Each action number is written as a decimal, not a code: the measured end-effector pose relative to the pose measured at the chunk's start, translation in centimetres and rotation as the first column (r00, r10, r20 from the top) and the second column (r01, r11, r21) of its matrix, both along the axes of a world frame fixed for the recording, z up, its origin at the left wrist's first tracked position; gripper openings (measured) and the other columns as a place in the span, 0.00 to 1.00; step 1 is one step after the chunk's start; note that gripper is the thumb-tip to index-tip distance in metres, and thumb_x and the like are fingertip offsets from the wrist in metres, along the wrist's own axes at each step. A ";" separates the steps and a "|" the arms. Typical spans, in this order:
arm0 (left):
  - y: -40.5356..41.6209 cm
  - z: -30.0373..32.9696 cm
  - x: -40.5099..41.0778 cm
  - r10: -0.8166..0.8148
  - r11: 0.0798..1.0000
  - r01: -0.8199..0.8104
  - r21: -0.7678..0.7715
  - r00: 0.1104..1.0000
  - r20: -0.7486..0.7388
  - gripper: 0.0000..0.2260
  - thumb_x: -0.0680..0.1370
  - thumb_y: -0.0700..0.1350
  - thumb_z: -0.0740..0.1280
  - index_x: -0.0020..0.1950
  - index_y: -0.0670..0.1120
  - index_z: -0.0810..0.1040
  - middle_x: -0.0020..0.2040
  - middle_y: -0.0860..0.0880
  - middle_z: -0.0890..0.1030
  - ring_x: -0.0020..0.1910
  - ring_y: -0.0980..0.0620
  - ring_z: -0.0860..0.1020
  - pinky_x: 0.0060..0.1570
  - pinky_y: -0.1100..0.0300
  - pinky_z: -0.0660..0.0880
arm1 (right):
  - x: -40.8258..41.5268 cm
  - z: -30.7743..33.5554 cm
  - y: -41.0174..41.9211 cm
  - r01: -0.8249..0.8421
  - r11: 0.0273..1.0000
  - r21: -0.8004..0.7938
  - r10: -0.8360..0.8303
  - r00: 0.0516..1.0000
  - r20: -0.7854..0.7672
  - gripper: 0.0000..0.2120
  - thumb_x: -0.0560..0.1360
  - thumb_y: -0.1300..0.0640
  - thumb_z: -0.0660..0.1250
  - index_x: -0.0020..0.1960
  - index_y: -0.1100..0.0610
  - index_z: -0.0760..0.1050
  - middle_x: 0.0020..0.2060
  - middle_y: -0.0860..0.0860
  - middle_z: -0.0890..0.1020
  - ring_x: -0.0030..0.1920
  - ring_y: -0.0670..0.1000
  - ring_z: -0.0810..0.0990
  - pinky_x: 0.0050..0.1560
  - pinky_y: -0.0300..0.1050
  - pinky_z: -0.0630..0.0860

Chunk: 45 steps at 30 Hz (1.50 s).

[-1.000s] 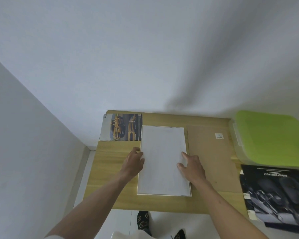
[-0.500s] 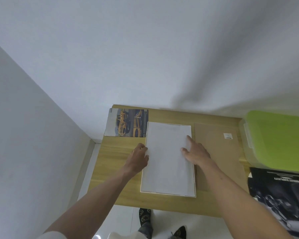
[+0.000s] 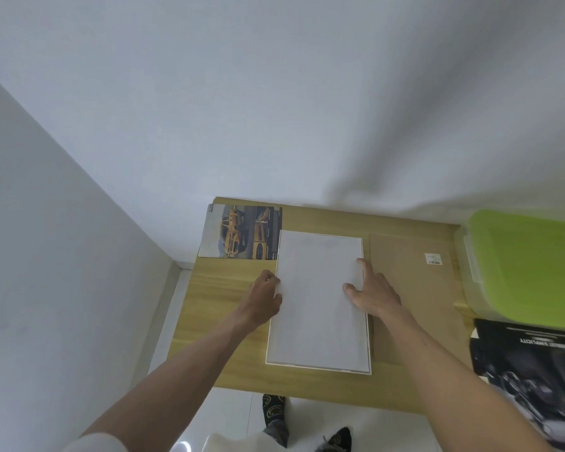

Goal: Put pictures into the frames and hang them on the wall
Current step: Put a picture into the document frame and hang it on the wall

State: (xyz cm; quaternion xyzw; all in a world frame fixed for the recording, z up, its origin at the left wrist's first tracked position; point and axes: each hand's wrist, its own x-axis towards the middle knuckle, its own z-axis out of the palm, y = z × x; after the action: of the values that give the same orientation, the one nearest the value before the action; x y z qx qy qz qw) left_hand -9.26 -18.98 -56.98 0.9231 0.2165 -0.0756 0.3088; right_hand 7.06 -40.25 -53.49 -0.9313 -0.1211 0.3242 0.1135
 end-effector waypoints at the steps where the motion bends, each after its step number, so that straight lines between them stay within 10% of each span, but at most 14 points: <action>1: 0.0 0.0 0.0 0.000 1.000 0.000 0.000 1.000 -0.001 0.15 0.79 0.40 0.64 0.64 0.37 0.75 0.63 0.45 0.73 0.52 0.44 0.79 0.50 0.54 0.77 | -0.3 0.0 -0.2 -0.002 1.000 0.013 0.002 1.000 0.006 0.35 0.75 0.38 0.60 0.77 0.39 0.48 0.66 0.56 0.69 0.64 0.59 0.74 0.60 0.53 0.72; 17: -4.9 2.6 2.0 0.028 0.981 -0.051 0.189 0.992 0.120 0.17 0.78 0.44 0.65 0.66 0.41 0.75 0.66 0.43 0.72 0.62 0.44 0.74 0.54 0.51 0.76 | -0.7 1.9 -7.5 0.082 0.990 0.116 -0.099 0.983 0.155 0.29 0.80 0.45 0.61 0.77 0.47 0.56 0.69 0.54 0.68 0.64 0.57 0.74 0.59 0.53 0.73; 25: -19.5 3.9 7.6 -0.004 0.984 0.014 -0.177 0.998 0.057 0.21 0.78 0.46 0.65 0.71 0.42 0.71 0.67 0.46 0.71 0.62 0.46 0.76 0.61 0.54 0.74 | 0.4 1.4 -18.3 0.200 0.979 -0.042 -0.192 0.969 0.158 0.28 0.80 0.50 0.61 0.77 0.54 0.58 0.73 0.60 0.62 0.73 0.61 0.64 0.65 0.56 0.70; 32: -26.8 4.3 10.7 0.274 0.925 -0.321 -0.203 0.934 -0.229 0.19 0.77 0.44 0.65 0.65 0.39 0.68 0.68 0.41 0.66 0.66 0.41 0.66 0.61 0.51 0.69 | 1.2 0.6 -21.3 0.188 0.982 0.011 -0.188 0.978 0.090 0.30 0.79 0.51 0.64 0.78 0.55 0.58 0.71 0.60 0.66 0.71 0.60 0.67 0.66 0.56 0.72; 45: -23.8 5.0 11.6 0.582 0.702 -0.615 -0.361 0.786 -0.207 0.20 0.67 0.38 0.61 0.59 0.43 0.78 0.60 0.44 0.76 0.54 0.43 0.78 0.54 0.50 0.79 | 4.7 -2.3 -23.0 0.509 0.811 0.289 -0.458 0.859 -0.227 0.31 0.63 0.51 0.71 0.66 0.49 0.73 0.62 0.56 0.78 0.56 0.56 0.78 0.59 0.53 0.78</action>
State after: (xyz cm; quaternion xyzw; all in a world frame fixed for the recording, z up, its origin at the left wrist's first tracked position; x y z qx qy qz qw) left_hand 2.38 -42.80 -52.02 0.7128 0.4953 -0.0501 0.4940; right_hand 11.78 -63.26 -55.78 -0.8711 0.0748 0.3264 0.3594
